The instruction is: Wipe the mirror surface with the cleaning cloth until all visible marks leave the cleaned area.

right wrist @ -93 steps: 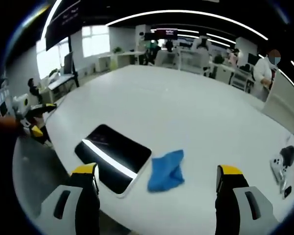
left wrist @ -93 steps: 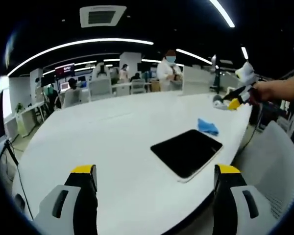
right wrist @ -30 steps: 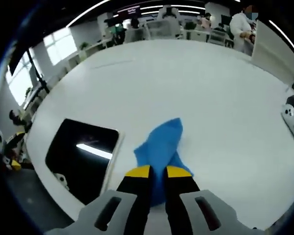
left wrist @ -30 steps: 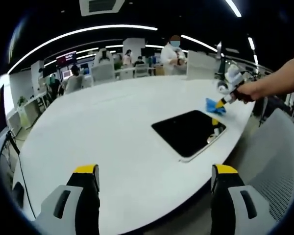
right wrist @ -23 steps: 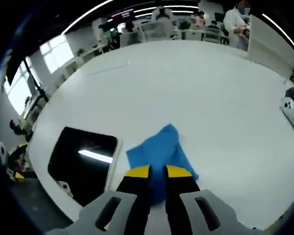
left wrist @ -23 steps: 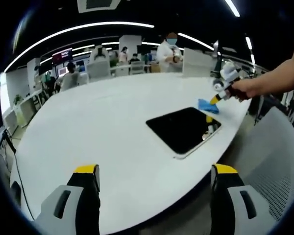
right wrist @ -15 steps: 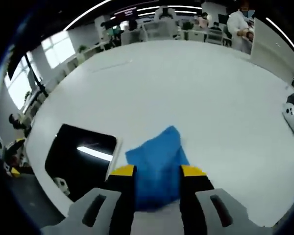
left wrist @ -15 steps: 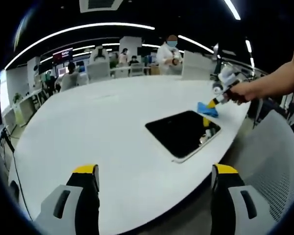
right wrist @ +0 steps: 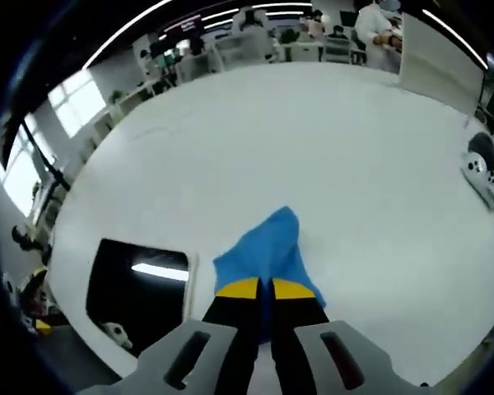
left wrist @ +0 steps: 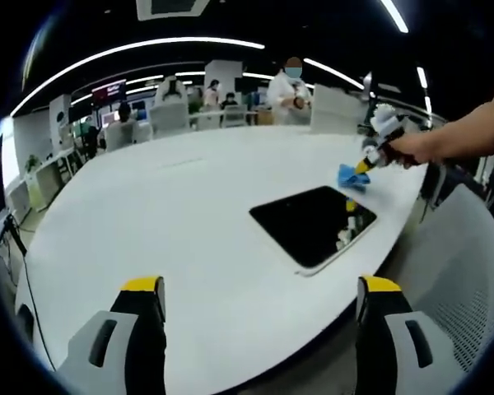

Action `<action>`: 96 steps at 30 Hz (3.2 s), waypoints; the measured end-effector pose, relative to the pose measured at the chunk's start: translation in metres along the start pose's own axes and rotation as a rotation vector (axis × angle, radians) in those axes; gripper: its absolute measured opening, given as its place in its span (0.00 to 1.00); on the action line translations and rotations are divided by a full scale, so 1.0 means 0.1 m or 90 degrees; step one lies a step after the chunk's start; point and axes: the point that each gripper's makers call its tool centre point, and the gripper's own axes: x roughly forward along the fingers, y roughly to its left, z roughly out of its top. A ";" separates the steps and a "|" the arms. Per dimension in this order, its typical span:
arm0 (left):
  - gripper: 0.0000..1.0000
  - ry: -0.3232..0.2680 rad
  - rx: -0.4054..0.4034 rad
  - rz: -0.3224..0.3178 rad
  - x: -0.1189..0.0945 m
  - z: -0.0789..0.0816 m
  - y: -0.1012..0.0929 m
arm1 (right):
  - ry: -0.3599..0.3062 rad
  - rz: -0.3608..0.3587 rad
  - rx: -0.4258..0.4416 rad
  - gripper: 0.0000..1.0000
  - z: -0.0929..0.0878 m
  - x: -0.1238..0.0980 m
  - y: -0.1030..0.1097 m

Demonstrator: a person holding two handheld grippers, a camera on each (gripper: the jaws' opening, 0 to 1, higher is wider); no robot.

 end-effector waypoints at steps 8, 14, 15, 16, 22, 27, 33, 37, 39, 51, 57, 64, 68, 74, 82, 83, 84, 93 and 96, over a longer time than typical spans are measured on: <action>0.97 0.003 0.006 -0.015 0.04 0.01 -0.01 | 0.008 0.016 0.031 0.00 0.05 0.01 0.15; 0.98 0.000 0.003 -0.026 0.04 0.01 -0.04 | 0.027 0.026 0.033 0.00 -0.05 0.11 0.33; 0.98 -0.001 0.002 -0.028 0.04 0.01 -0.04 | 0.031 0.028 0.036 0.00 -0.07 0.13 0.36; 0.98 -0.001 0.001 -0.031 0.04 0.01 -0.05 | 0.032 0.030 0.038 0.00 -0.08 0.14 0.39; 0.99 0.003 0.009 -0.042 0.04 -0.01 -0.10 | 0.045 0.034 0.034 0.00 -0.12 0.21 0.58; 0.99 0.003 0.010 -0.040 0.03 -0.02 -0.09 | 0.053 0.040 0.042 0.00 -0.15 0.27 0.70; 0.99 0.000 0.014 -0.040 0.03 -0.02 -0.09 | 0.064 0.048 0.039 0.00 -0.18 0.39 0.85; 0.99 0.000 0.016 -0.039 0.03 -0.01 -0.09 | 0.073 0.044 0.034 0.00 -0.23 0.46 0.92; 0.99 -0.001 0.014 -0.038 0.03 -0.01 -0.09 | 0.073 0.043 0.039 0.00 -0.21 0.46 0.94; 0.99 -0.008 0.010 -0.039 0.03 0.02 -0.09 | 0.049 0.056 -0.111 0.08 -0.10 0.40 1.11; 0.99 -0.011 0.008 -0.038 0.03 0.03 -0.08 | 0.099 0.072 -0.105 0.01 -0.30 0.40 1.12; 0.99 -0.010 0.009 -0.039 0.03 0.02 -0.08 | 0.105 0.074 -0.089 0.00 -0.27 0.48 1.38; 0.99 -0.011 0.007 -0.039 0.03 0.02 -0.08 | 0.116 0.076 -0.082 0.00 -0.25 0.53 1.53; 0.99 -0.011 0.008 -0.038 0.03 0.02 -0.08 | 0.126 0.104 -0.062 0.00 -0.25 0.64 1.78; 0.99 -0.014 0.004 -0.034 0.03 0.02 -0.07 | 0.133 0.125 -0.051 0.00 -0.25 0.69 2.09; 0.99 -0.014 0.004 -0.033 0.03 0.02 -0.07 | 0.135 0.127 -0.050 0.00 -0.25 0.70 2.12; 0.99 -0.013 0.004 -0.033 0.03 0.02 -0.07 | 0.136 0.130 -0.049 0.00 -0.25 0.70 2.15; 0.99 -0.014 0.004 -0.038 0.03 0.01 -0.08 | 0.150 0.150 -0.068 0.00 -0.22 0.82 2.52; 0.99 -0.013 0.003 -0.039 0.03 0.01 -0.09 | 0.148 0.151 -0.075 0.00 -0.21 0.86 2.63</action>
